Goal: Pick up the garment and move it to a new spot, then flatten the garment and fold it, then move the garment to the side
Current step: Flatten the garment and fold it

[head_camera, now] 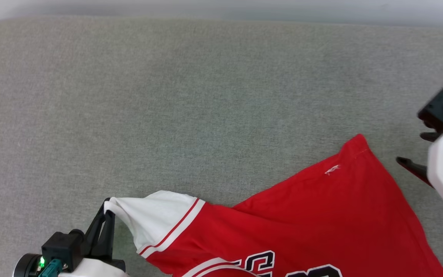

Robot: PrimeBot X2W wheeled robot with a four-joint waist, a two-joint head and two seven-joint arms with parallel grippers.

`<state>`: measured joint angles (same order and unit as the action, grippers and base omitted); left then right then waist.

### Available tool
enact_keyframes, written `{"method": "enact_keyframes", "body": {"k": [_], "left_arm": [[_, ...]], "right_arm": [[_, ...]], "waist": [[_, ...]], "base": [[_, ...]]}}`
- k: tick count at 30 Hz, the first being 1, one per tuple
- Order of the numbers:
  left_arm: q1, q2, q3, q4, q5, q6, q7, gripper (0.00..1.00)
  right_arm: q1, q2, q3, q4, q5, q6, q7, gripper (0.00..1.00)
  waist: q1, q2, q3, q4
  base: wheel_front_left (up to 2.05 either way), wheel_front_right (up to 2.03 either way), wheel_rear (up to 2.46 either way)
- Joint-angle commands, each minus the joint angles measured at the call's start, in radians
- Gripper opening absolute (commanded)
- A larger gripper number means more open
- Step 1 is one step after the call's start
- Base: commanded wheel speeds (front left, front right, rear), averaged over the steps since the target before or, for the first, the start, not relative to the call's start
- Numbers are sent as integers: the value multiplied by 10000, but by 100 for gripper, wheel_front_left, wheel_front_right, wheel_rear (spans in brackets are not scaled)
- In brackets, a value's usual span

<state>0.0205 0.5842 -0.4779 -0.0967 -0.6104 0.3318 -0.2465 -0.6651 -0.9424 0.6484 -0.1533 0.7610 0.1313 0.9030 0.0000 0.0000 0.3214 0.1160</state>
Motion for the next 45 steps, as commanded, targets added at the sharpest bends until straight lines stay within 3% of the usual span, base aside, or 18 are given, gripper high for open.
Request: {"method": "enact_keyframes", "body": {"k": [1,8,16,17,18,26,32,40,45], "left_arm": [[-175,-51,-5,25,67,-42,-44,0],[-656,-309,-93,209,200,-211,-101,0],[-962,-598,-155,467,289,-373,-136,0],[-943,-623,-146,501,288,-383,-142,0],[-913,-634,-132,549,283,-371,-141,0],[-605,-654,-140,876,207,-495,-165,0],[-934,-335,-260,1042,428,-670,-51,0],[-2399,355,-58,762,939,-945,354,0],[-3732,714,43,688,1232,-1261,775,0]], "right_arm": [[-295,155,161,170,-92,-10,43,100],[-1797,997,1849,1728,-248,-10,-74,100],[-1921,1216,3393,3124,191,-8,-681,100],[-1938,1193,3542,3169,238,-8,-820,83],[-1966,1191,3668,3193,291,-8,-975,0],[-2557,1047,4005,3226,764,-10,-2461,0],[-2366,1075,3787,3201,855,-10,-3971,0],[-2307,1163,2626,3214,482,-10,-5437,0],[-2609,1404,1878,3243,50,-10,-5786,0]], "waist": [[0,0,225,158],[0,0,872,422],[0,0,1163,687],[0,0,1136,683],[0,0,1078,665],[0,0,-84,288],[0,0,-1209,10],[0,0,-2016,-416],[0,0,-2041,-621]], "base": [[0,0,0],[0,0,0],[0,0,0],[0,0,0],[0,0,0],[0,0,0],[0,0,0],[0,0,0],[0,0,0]]}}
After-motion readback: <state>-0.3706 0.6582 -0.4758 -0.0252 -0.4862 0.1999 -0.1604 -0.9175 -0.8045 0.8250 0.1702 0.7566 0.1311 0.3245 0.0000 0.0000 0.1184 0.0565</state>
